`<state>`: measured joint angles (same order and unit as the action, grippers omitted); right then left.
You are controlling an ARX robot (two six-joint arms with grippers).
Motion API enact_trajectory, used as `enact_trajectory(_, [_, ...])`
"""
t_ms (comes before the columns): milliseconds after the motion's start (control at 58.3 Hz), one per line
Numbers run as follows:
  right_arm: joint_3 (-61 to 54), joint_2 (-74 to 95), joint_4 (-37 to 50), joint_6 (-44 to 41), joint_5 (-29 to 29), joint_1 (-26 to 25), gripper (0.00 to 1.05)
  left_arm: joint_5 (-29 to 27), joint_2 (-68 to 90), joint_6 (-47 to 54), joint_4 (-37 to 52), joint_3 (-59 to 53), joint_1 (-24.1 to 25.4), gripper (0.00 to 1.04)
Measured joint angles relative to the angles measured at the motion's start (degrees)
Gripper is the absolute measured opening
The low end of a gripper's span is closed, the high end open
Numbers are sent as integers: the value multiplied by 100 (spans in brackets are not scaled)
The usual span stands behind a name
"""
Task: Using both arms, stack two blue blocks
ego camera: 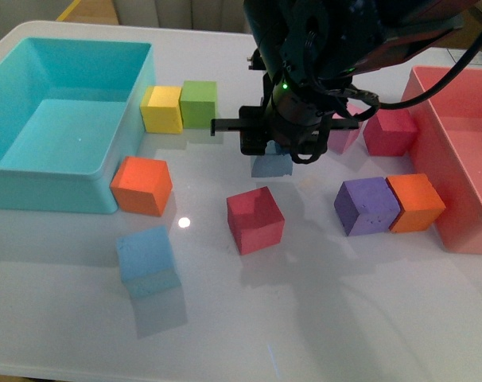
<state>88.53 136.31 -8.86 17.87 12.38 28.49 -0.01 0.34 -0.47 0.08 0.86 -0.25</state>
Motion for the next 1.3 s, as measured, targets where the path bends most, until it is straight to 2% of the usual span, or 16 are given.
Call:
enact_trajectory(343, [678, 658, -258, 31, 190, -35, 34, 0, 0, 0, 0, 0, 0, 96])
enact_trajectory(686, [800, 837, -245, 28, 168, -63, 33, 0, 0, 0, 0, 0, 0, 96])
enact_trajectory(977, [398, 715, 188, -55, 83, -127, 77, 0, 0, 0, 0, 0, 0, 96])
enact_trajectory(1080, [68, 448, 439, -92, -7, -190, 97, 0, 0, 0, 0, 0, 0, 96])
enact_trajectory(1303, [-645, -476, 1110, -122, -262, -330, 96, 0, 0, 0, 0, 0, 0, 96])
